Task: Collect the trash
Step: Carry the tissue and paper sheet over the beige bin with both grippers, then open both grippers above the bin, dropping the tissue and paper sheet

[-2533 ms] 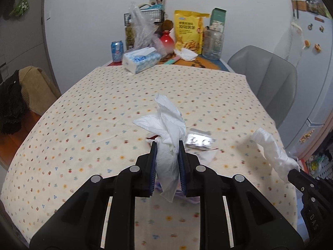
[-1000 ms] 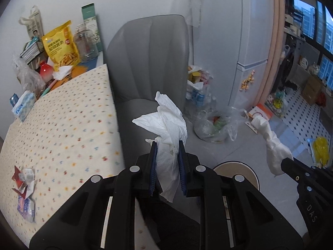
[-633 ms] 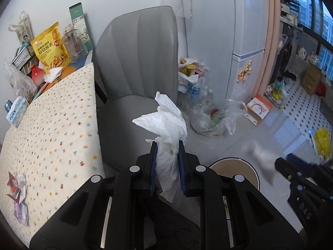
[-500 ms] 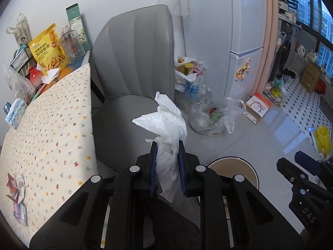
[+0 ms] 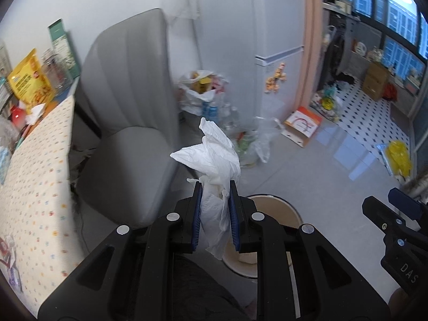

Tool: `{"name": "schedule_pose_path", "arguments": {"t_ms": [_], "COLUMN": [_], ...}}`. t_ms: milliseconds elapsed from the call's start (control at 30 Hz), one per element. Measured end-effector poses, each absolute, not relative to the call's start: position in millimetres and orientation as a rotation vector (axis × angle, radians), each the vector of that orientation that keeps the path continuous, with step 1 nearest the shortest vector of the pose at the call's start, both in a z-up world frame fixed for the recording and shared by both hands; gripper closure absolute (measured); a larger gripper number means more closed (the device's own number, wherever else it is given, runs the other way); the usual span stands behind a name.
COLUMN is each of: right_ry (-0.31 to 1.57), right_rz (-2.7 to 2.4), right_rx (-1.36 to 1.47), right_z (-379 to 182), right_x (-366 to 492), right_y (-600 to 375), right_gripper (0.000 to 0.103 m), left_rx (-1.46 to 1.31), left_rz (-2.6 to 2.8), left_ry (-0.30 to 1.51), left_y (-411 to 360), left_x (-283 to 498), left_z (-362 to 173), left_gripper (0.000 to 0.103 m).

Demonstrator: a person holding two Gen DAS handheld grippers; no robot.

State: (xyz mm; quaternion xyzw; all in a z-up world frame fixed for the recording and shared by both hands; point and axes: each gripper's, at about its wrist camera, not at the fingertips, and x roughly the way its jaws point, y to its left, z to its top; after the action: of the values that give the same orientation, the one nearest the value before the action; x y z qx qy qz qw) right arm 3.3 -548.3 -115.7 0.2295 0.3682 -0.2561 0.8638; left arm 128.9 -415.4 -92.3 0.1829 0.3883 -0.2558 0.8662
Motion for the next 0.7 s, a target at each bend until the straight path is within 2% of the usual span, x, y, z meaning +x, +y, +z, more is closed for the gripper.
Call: {"name": "schedule_pose_path", "arguments": {"t_ms": [433, 500, 567, 700], "right_ry": [0.762, 0.759, 0.757, 0.759], "right_rz": [-0.631, -0.639, -0.649, -0.648], "right_rx": [0.507, 0.509, 0.51, 0.517], "right_z": [-117, -118, -119, -121], "right_x": [-34, -36, -38, -38], "right_y": [-572, -574, -577, -578], "right_gripper": [0.041, 0.038, 0.034, 0.033], "left_rx": [0.395, 0.383, 0.367, 0.353], "left_rz": [-0.637, -0.645, -0.648, -0.632], "left_ry": [0.856, 0.868, 0.873, 0.854], "left_y": [-459, -459, -458, -451], "left_x": [112, 112, 115, 119], "left_z": [-106, -107, -107, -100], "left_gripper": [0.082, 0.063, 0.033, 0.017]}}
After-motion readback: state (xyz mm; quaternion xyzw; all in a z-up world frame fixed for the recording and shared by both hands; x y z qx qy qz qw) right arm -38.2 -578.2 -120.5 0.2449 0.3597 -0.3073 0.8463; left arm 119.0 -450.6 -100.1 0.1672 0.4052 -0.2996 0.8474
